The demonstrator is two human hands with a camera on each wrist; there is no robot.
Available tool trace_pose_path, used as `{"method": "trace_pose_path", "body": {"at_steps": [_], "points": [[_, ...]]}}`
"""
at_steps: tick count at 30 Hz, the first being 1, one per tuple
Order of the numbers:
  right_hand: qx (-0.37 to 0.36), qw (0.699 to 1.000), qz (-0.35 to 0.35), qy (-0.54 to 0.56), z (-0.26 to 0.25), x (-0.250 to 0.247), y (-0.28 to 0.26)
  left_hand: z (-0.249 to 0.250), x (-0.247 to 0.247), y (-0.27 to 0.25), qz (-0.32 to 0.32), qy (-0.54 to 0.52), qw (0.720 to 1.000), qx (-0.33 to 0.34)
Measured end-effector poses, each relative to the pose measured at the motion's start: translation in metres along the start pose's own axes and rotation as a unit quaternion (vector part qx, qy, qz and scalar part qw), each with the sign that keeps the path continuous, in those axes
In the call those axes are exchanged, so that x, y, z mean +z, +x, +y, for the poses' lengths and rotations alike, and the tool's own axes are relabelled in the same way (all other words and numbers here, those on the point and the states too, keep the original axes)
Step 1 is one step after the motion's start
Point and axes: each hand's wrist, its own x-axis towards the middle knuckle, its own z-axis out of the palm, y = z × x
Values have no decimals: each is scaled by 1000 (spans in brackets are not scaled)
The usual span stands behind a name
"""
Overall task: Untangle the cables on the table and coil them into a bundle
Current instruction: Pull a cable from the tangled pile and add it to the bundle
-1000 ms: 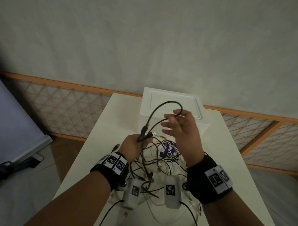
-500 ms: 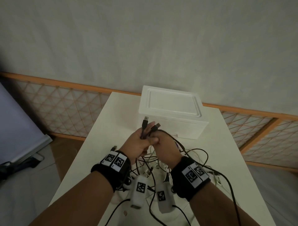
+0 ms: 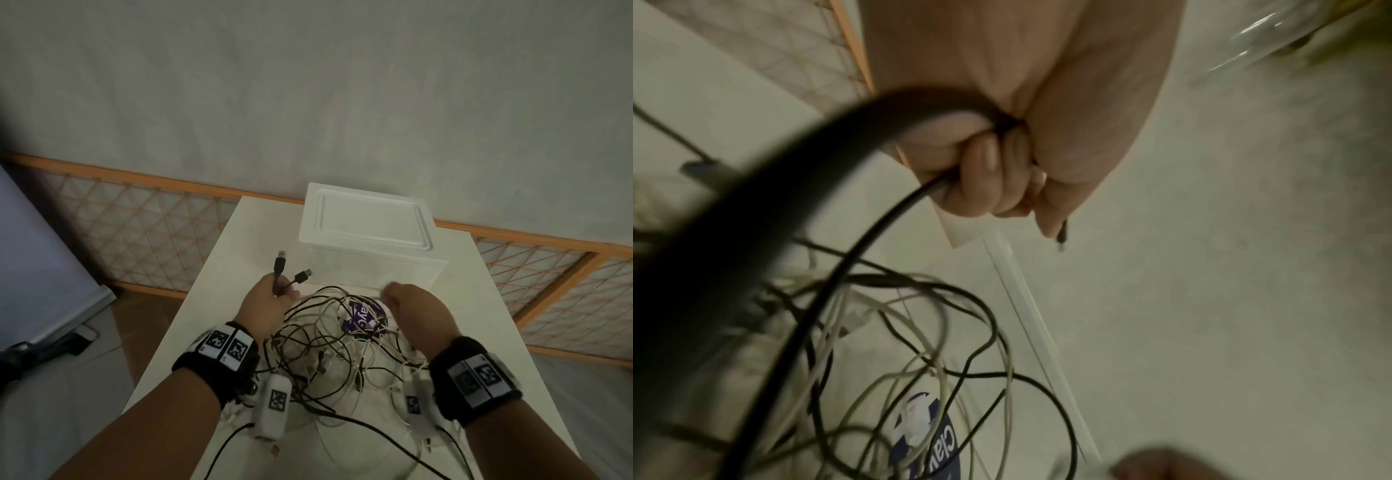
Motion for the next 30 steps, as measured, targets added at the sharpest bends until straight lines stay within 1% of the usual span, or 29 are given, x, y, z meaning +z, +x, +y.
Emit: {"method": "trace_pose_path", "body": {"at_steps": [1, 2, 3, 4, 5, 6, 7, 8, 9, 10, 11, 12, 13, 14, 15, 16, 18, 19, 21, 22, 23, 24, 25, 27, 28, 29, 30], "points": [[39, 998, -28, -42, 17, 2, -5, -1, -3, -2, 5, -1, 1000, -7], [81, 994, -44, -53, 30, 0, -9, -1, -7, -4, 2, -23, 1000, -14], [119, 991, -42, -42, 37, -6, -12, 0, -9, -8, -3, -62, 998, -21], [140, 990, -18, -19, 39, -14, -14, 2, -10, -12, -13, -116, 993, -32], [129, 991, 25, 6, 33, -23, -15, 6, -9, -16, -25, -166, 985, -48], [98, 992, 73, 34, 22, -31, -15, 9, -7, -20, -35, -203, 977, -59], [61, 990, 103, 75, 4, -38, -16, 14, -2, -24, -44, -228, 971, -63], [23, 988, 90, 119, -21, -42, -19, 18, 4, -28, -52, -253, 964, -61], [-19, 988, 46, 144, -49, -40, -24, 27, 10, -33, -58, -282, 956, -60], [-57, 985, -22, 163, -76, -31, -28, 34, 15, -37, -65, -300, 950, -51], [-84, 972, -79, 204, -99, -19, -31, 41, 18, -41, -68, -294, 952, -40], [-93, 953, -111, 266, -116, -6, -33, 47, 18, -45, -70, -274, 959, -27], [-78, 937, -118, 320, -124, 2, -33, 51, 16, -49, -75, -262, 962, -11], [-53, 930, -114, 346, -126, 8, -31, 50, 11, -50, -85, -272, 959, 5], [-40, 933, -119, 337, -125, 10, -32, 47, 4, -52, -96, -295, 951, 19], [-41, 938, -133, 318, -122, 13, -33, 41, -2, -54, -106, -319, 941, 28], [-98, 937, -156, 298, -123, 21, -42, 31, -9, -61, -119, -351, 929, 12], [-128, 934, -150, 297, -127, 25, -47, 27, -8, -65, -121, -341, 932, -1], [-142, 926, -122, 328, -134, 34, -52, 22, 0, -73, -111, -299, 948, -14], [-135, 922, -107, 347, -135, 39, -53, 22, 3, -75, -106, -307, 946, -16], [-127, 921, -101, 354, -133, 42, -54, 21, 4, -75, -94, -348, 932, -27], [-120, 926, -100, 344, -130, 42, -56, 19, 0, -75, -66, -417, 905, -45], [-124, 934, -106, 319, -123, 41, -58, 15, -7, -74, -22, -496, 866, -64], [-140, 955, -124, 232, -105, 35, -67, -1, -32, -67, 75, -619, 776, -100], [-139, 964, -125, 191, -94, 31, -71, -14, -47, -63, 110, -641, 750, -119], [-127, 972, -121, 156, -81, 26, -74, -26, -61, -61, 133, -636, 747, -139], [-110, 979, -116, 127, -69, 19, -78, -38, -75, -58, 152, -617, 756, -160]]}}
